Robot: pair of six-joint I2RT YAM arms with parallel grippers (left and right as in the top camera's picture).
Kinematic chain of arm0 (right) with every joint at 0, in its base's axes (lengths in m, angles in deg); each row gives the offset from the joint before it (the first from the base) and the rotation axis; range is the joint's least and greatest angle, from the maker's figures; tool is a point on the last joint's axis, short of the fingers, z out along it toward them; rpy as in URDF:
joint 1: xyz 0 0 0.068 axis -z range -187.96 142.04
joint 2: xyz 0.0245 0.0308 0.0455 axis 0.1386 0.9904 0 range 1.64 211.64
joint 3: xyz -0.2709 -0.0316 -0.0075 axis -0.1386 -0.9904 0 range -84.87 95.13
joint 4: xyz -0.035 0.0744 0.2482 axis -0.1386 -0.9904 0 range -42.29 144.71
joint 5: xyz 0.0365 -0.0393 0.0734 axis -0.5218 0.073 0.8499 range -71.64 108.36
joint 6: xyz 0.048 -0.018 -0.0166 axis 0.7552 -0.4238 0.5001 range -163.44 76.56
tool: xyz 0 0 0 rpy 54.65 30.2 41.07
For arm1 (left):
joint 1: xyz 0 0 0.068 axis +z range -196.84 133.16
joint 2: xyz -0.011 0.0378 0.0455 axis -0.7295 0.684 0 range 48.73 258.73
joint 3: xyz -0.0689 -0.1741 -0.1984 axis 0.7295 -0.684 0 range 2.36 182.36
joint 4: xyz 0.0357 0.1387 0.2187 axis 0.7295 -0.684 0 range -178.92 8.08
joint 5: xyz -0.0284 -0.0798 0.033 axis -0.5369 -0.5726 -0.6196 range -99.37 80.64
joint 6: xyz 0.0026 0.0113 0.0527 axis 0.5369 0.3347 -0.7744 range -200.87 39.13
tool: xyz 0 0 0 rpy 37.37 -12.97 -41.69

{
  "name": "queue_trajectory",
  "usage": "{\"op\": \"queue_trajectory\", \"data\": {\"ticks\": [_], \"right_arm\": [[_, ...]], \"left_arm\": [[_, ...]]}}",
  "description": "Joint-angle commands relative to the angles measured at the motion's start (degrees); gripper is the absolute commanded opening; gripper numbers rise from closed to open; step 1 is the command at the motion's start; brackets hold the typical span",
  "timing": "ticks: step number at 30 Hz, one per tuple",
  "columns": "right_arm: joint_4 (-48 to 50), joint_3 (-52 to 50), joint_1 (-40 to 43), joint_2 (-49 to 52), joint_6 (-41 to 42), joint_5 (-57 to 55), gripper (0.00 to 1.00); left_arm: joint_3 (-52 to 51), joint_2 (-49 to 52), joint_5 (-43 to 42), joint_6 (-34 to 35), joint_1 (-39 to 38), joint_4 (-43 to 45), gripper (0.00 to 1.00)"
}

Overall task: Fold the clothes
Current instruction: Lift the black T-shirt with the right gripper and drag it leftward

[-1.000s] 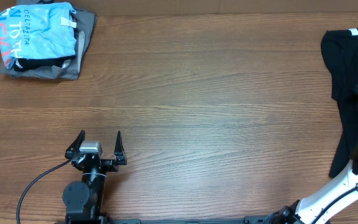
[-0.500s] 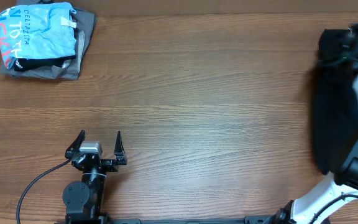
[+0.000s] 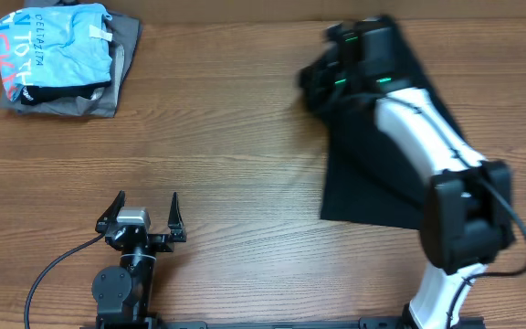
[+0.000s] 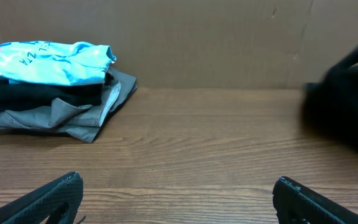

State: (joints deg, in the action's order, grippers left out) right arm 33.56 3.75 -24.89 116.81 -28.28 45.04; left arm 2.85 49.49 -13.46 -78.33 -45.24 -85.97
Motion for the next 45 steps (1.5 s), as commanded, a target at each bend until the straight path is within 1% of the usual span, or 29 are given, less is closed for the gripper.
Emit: {"op": "queue_trajectory", "data": {"ticks": [1, 3, 5, 6, 7, 8, 11, 14, 17, 19, 23, 25, 30, 33, 42, 43, 45], "right_arm": [[0.74, 1.07, -6.56, 3.89, 3.37, 0.85, 0.05], [0.74, 1.07, -10.82, 5.01, 3.30, 0.81, 0.08], [0.66, 1.07, -13.81, 5.14, 2.84, -0.24, 0.16], [0.66, 1.09, -15.21, 5.11, 2.51, -1.75, 0.38], [0.66, 1.09, -16.20, 4.98, 2.45, -3.61, 0.64], [0.42, 1.14, -17.05, 4.68, 2.45, -6.38, 0.73], [-1.92, 1.16, -16.87, 2.89, 2.45, -12.22, 0.79], [-5.55, 1.16, -13.86, -0.74, 2.51, -16.28, 0.86], [-8.48, 1.16, -8.11, -5.20, 2.71, -16.55, 0.87], [-9.29, 1.16, -5.07, -6.10, 2.71, -16.52, 0.87], [-12.09, 1.07, -0.09, -4.20, 2.69, -15.52, 0.88], [-13.77, 1.01, 0.83, -1.97, 2.69, -12.04, 0.88], [-13.97, 1.01, -0.13, 3.96, 2.69, -1.29, 0.88], [-13.62, 1.01, -1.68, 6.27, 2.67, -0.90, 0.84], [-13.03, 0.96, -5.44, 9.27, 2.73, -1.09, 0.83], [-13.03, 0.96, -5.53, 9.44, 2.71, -1.09, 0.81], [-13.03, 0.96, -5.86, 9.86, 2.91, -1.09, 0.74]], "left_arm": [[-0.22, -0.48, 0.00, -1.29, 0.33, -0.04, 1.00], [-0.22, -0.48, 0.00, -1.29, 0.33, -0.04, 1.00], [-0.22, -0.48, 0.00, -1.29, 0.33, -0.04, 1.00], [-0.22, -0.48, 0.00, -1.29, 0.33, -0.04, 1.00], [-0.22, -0.48, 0.00, -1.29, 0.33, -0.02, 1.00], [-0.22, -0.48, 0.00, -1.29, 0.33, -0.04, 1.00], [-0.22, -0.48, 0.00, -1.29, 0.33, -0.04, 1.00], [-0.22, -0.48, 0.00, -1.29, 0.33, -0.04, 1.00], [-0.22, -0.48, 0.00, -1.29, 0.33, -0.02, 1.00], [-0.22, -0.48, 0.00, -1.29, 0.33, -0.04, 1.00], [-0.22, -0.48, 0.00, -1.29, 0.33, -0.04, 1.00], [-0.22, -0.48, 0.00, -1.29, 0.33, -0.04, 1.00], [-0.22, -0.48, 0.00, -1.29, 0.33, -0.04, 1.00], [-0.22, -0.48, 0.00, -1.29, 0.33, -0.04, 1.00], [-0.22, -0.48, 0.00, -1.29, 0.33, -0.04, 1.00], [-0.22, -0.48, 0.00, -1.29, 0.33, -0.04, 1.00], [-0.22, -0.48, 0.00, -1.29, 0.33, -0.04, 1.00]]}}
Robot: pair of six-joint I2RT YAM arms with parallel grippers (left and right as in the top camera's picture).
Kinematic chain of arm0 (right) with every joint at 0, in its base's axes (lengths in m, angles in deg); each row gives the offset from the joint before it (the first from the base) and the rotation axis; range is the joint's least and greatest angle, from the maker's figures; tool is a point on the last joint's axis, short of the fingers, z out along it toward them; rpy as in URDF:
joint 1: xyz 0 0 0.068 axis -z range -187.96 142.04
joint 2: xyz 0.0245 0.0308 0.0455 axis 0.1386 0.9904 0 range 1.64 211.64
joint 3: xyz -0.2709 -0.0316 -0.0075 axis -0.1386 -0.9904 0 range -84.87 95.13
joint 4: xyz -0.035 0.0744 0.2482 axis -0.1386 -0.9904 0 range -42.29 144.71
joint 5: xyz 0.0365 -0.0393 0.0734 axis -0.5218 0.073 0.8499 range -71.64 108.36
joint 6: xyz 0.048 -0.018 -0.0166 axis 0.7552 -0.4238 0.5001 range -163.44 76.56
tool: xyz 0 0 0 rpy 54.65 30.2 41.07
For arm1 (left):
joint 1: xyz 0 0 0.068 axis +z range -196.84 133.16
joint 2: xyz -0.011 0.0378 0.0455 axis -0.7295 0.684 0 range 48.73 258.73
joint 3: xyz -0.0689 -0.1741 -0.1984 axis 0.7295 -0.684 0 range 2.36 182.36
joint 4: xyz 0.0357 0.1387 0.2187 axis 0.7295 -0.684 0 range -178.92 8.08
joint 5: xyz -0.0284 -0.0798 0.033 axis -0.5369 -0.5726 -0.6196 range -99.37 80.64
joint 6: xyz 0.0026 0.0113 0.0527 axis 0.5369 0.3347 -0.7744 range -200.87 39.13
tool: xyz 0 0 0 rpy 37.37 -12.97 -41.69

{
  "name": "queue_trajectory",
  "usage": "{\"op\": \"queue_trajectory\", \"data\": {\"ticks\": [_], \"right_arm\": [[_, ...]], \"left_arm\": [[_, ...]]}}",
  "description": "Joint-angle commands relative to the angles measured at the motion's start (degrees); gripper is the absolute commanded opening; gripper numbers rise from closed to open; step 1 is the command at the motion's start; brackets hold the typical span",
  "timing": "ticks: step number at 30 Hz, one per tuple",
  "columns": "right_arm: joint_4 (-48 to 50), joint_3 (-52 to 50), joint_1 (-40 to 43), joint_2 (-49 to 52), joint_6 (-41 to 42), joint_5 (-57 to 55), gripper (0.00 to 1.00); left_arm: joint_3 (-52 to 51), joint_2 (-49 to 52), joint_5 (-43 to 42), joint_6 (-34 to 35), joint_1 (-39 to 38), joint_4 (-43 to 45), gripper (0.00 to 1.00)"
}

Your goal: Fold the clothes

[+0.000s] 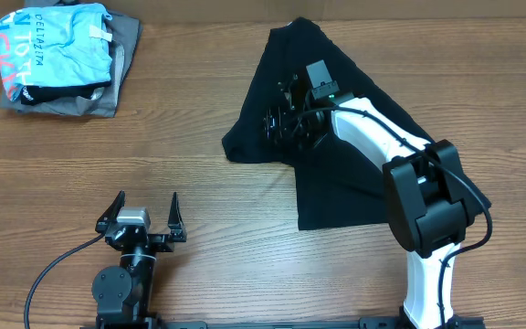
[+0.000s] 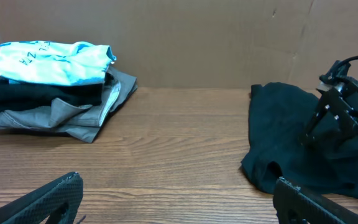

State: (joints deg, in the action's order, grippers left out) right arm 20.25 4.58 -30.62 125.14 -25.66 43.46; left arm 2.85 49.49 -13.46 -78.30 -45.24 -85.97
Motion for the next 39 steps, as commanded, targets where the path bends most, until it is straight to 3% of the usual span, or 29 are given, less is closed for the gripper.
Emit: {"op": "queue_trajectory", "data": {"ticks": [1, 5, 8, 12, 17, 24, 30, 36, 37, 38, 39], "right_arm": [[0.31, 0.13, -0.24, 1.79, 0.31, 0.50, 0.67], [0.28, 0.13, -0.50, 2.71, 0.79, 0.50, 0.42], [0.28, 0.13, -0.55, 3.30, 1.18, 0.50, 0.32], [0.87, 0.15, -0.55, 3.50, 2.05, 0.61, 0.04], [8.15, 0.31, -0.68, 3.48, 3.13, 10.80, 0.04], [27.71, 0.31, -3.85, 3.48, 15.98, 21.77, 0.04], [43.95, 0.33, -11.06, 3.50, 25.68, 18.88, 0.04], [43.47, 0.33, -16.48, 3.50, 25.27, 13.49, 0.05], [43.10, 0.33, -16.76, 3.50, 24.65, 13.53, 0.08], [42.86, 0.33, -16.83, 3.50, 24.02, 13.55, 0.24], [42.36, 0.37, -16.83, 3.50, 23.10, 13.60, 0.58]], "left_arm": [[-0.22, -0.48, 0.00, -1.31, 0.33, -0.04, 1.00], [-0.22, -0.48, 0.00, -1.31, 0.33, -0.04, 1.00], [-0.22, -0.48, 0.00, -1.31, 0.33, -0.04, 1.00], [-0.22, -0.48, 0.00, -1.31, 0.33, -0.04, 1.00], [-0.22, -0.48, 0.00, -1.31, 0.33, -0.02, 1.00], [-0.22, -0.48, 0.00, -1.31, 0.33, -0.02, 1.00], [-0.22, -0.48, 0.00, -1.31, 0.33, -0.04, 1.00], [-0.22, -0.48, 0.00, -1.31, 0.33, -0.04, 1.00], [-0.22, -0.48, 0.00, -1.31, 0.33, -0.04, 1.00], [-0.22, -0.48, 0.00, -1.31, 0.33, -0.04, 1.00], [-0.22, -0.48, 0.00, -1.31, 0.33, -0.04, 1.00]]}}
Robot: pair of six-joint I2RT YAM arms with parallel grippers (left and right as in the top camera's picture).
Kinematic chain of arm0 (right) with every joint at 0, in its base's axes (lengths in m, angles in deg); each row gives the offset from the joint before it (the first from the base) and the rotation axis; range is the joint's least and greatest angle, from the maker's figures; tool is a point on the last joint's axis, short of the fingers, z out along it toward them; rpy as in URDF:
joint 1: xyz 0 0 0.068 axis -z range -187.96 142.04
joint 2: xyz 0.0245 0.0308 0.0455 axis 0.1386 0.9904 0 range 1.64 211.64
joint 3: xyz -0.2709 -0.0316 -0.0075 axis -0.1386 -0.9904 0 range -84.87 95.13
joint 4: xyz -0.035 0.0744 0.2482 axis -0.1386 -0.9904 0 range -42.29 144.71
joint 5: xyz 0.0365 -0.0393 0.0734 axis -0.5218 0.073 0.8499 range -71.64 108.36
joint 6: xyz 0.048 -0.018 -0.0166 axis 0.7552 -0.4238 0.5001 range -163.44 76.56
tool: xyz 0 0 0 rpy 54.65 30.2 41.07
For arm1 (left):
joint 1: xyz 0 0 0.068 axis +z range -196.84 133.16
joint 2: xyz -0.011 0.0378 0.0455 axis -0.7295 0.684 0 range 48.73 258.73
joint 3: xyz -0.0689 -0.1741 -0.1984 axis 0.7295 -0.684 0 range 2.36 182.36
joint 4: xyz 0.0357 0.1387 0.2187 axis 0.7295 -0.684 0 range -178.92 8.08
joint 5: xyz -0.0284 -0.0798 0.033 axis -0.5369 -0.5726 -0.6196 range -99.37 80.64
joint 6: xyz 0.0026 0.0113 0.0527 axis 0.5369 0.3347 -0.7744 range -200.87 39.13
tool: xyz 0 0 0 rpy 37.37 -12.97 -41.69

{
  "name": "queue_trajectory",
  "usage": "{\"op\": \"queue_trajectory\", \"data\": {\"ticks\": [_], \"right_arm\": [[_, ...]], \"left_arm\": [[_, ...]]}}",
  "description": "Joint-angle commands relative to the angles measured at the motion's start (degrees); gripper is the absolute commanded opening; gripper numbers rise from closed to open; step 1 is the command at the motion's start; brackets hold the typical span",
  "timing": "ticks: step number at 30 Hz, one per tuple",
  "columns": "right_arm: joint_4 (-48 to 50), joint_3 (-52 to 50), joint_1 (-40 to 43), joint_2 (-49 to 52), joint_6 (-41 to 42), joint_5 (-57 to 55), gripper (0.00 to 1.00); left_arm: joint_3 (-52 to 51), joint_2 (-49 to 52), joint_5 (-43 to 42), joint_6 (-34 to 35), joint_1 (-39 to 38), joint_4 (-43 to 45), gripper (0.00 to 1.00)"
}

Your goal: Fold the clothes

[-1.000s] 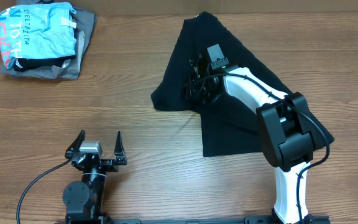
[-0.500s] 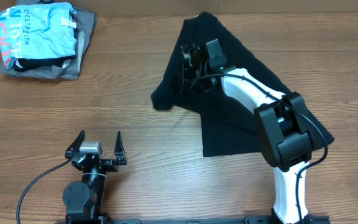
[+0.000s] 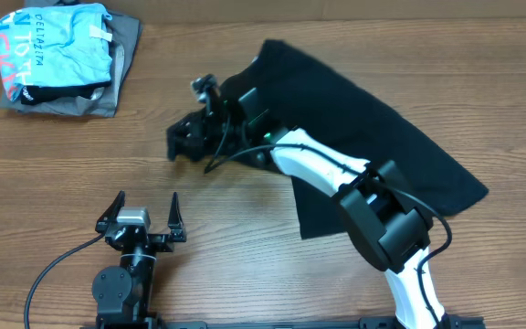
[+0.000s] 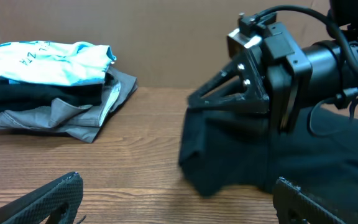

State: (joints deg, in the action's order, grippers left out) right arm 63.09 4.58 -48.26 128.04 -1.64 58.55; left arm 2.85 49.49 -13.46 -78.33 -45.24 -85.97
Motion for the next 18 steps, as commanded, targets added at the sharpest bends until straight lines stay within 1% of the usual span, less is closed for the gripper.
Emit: {"op": "queue_trajectory", "data": {"ticks": [1, 2, 4, 6, 8, 10, 11, 14, 18], "right_arm": [[-1.33, 0.61, 1.01, 0.59, -2.10, -0.90, 0.97], [-2.82, 1.11, 1.42, 0.59, -3.54, -0.20, 1.00], [-8.48, 3.28, 2.91, 0.46, -6.58, 1.07, 1.00], [-17.68, 6.43, 5.14, -0.17, -10.78, 0.72, 1.00], [-27.56, 9.35, 7.37, -1.31, -13.99, -2.82, 1.00], [-38.53, 12.35, 9.57, -3.04, -16.65, -11.21, 1.00], [-49.33, 14.95, 11.89, -5.64, -16.74, -23.91, 1.00], [-57.86, 15.91, 14.99, -9.97, -16.28, -34.64, 1.00], [-66.10, 15.91, 19.69, -16.06, -16.28, -41.55, 1.00]], "left_arm": [[-0.22, -0.48, 0.00, -1.29, 0.33, -0.04, 1.00], [-0.22, -0.48, 0.00, -1.29, 0.33, -0.04, 1.00], [-0.22, -0.48, 0.00, -1.29, 0.33, -0.04, 1.00], [-0.22, -0.48, 0.00, -1.29, 0.33, -0.02, 1.00], [-0.22, -0.48, 0.02, -1.29, 0.33, -0.04, 1.00], [-0.22, -0.48, 0.00, -1.29, 0.33, -0.04, 1.00], [-0.22, -0.48, 0.00, -1.29, 0.33, -0.04, 1.00], [-0.22, -0.48, 0.00, -1.29, 0.33, -0.02, 1.00], [-0.22, -0.48, 0.00, -1.29, 0.33, -0.04, 1.00]]}}
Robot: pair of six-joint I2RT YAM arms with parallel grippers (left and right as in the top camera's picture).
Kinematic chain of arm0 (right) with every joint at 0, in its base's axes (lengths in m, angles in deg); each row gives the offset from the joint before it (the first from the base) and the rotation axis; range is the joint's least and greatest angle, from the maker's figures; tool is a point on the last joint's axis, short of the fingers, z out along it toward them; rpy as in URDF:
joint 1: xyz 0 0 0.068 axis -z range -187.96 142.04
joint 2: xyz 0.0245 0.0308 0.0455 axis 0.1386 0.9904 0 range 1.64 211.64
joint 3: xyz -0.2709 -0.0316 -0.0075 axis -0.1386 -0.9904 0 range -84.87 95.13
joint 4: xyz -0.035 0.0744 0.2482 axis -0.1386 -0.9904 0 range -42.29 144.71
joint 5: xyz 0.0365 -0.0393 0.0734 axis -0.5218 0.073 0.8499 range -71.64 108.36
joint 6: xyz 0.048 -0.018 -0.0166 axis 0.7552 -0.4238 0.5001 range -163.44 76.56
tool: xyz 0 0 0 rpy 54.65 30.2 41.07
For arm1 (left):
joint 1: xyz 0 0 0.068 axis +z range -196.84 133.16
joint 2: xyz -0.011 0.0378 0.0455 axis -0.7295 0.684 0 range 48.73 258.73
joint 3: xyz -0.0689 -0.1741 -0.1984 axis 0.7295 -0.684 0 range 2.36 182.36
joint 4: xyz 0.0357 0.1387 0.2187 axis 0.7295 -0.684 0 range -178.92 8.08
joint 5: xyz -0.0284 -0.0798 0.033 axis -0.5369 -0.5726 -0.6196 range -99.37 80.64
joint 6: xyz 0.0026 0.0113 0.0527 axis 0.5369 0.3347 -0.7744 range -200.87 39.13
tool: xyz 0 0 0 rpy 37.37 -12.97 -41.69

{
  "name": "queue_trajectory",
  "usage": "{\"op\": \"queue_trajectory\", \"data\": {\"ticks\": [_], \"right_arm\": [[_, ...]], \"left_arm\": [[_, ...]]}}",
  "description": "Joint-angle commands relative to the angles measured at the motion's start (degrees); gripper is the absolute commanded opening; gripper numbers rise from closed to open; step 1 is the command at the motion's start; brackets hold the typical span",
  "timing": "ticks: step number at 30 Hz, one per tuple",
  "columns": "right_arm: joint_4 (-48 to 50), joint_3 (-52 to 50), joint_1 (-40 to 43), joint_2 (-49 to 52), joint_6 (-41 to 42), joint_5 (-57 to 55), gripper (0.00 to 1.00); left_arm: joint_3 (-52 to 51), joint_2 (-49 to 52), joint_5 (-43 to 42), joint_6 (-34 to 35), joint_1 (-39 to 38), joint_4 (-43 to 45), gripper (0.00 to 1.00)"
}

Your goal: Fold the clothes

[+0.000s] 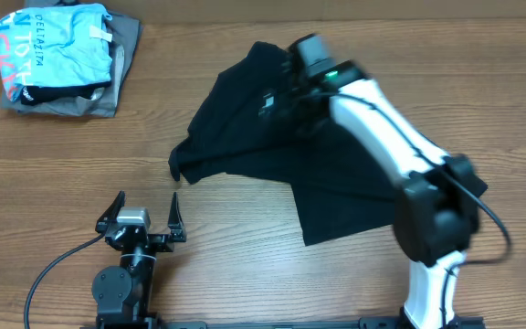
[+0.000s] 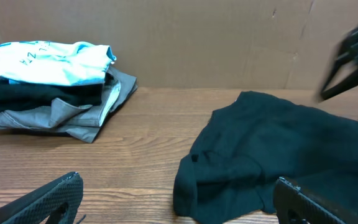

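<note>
A black garment (image 1: 336,155) lies crumpled across the middle and right of the wooden table (image 1: 245,265). Its left corner ends near my left gripper, and the left wrist view shows that rumpled corner of the garment (image 2: 260,162) just ahead of the fingers. My right gripper (image 1: 281,91) is over the garment's upper part. It is motion-blurred, so its jaws cannot be read. My left gripper (image 1: 144,215) rests open at the front left, empty, with its fingertips (image 2: 73,182) wide apart.
A stack of folded clothes (image 1: 62,59), light blue on top of black and grey, sits in the far left corner, and the same stack (image 2: 48,81) shows in the left wrist view. A brown cardboard wall (image 2: 197,37) stands behind the table.
My right gripper was reaching to the left of the garment near the table's middle. Now it is back over the garment's upper part, and the left corner lies on the table.
The right arm first held the dark garment bunched at the far right. Then the garment was spread toward the middle with the gripper on it. Then the gripper stretched a corner far left. That corner now lies on the table. The left arm has stayed still and open.
</note>
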State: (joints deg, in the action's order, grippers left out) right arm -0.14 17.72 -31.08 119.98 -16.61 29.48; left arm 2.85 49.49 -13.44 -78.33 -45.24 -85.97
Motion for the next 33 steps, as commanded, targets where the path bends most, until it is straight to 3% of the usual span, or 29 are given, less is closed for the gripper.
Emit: {"op": "queue_trajectory", "data": {"ticks": [1, 7, 11, 14, 17, 24, 33], "right_arm": [[-4.66, 2.78, 3.65, -9.05, -1.31, -13.79, 1.00], [-16.20, 1.38, 15.13, -10.84, -1.40, -20.15, 1.00], [-19.06, -3.30, 20.79, -10.84, -3.06, -8.61, 1.00], [-20.00, -6.56, 21.86, -10.86, -10.27, 2.75, 0.98], [-22.12, -7.87, 20.11, -10.86, -14.64, 7.21, 0.95], [-32.28, -10.19, 8.74, -10.86, -16.41, 3.06, 0.96], [-26.45, -21.84, -2.43, -10.86, -13.09, 3.13, 0.92]], "left_arm": [[-0.22, -0.48, -0.02, -1.29, 0.33, -0.04, 1.00], [-0.22, -0.48, -0.02, -1.29, 0.33, -0.04, 1.00], [-0.22, -0.48, 0.00, -1.29, 0.33, -0.04, 1.00], [-0.22, -0.48, -0.02, -1.29, 0.33, -0.04, 1.00], [-0.22, -0.48, -0.02, -1.29, 0.33, -0.04, 1.00], [-0.22, -0.48, -0.02, -1.29, 0.33, -0.04, 1.00], [-0.22, -0.48, -0.02, -1.29, 0.33, -0.04, 1.00]]}}
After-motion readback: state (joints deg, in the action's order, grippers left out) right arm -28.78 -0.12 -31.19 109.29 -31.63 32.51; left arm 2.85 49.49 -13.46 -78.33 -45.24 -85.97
